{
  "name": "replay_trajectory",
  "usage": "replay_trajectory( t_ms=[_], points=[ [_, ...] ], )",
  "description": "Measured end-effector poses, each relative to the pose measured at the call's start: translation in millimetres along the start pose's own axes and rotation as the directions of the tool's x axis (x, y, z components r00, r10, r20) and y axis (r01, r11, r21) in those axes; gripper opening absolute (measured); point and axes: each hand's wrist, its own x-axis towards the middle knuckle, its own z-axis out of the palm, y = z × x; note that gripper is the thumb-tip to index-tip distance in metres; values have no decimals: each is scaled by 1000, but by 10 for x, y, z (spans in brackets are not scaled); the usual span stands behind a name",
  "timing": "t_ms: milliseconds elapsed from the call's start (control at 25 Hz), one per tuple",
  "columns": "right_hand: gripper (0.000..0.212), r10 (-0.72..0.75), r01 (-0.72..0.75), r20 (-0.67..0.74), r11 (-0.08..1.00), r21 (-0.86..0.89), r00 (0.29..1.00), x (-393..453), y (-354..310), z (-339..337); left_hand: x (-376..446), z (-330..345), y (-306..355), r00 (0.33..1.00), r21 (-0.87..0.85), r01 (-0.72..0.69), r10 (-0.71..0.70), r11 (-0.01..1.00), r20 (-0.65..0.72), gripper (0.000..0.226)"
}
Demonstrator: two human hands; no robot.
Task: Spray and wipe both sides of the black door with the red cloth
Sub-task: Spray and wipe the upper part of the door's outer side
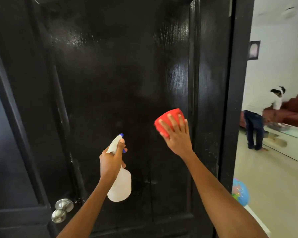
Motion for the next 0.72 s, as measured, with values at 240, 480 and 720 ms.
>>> replay_trajectory(
  t_ms=[240,480,720],
  points=[
    [69,470,-471,32,876,106,882,-441,-328,167,-1,168,-54,999,-9,-17,17,1000,33,43],
    [75,43,-54,174,997,59,984,-898,-836,447,46,-73,-124,999,69,5,-3,998,-33,42],
    [70,107,-113,63,989,99,992,-242,-951,369,202,-309,-41,999,56,53,-53,997,-10,51]
  ],
)
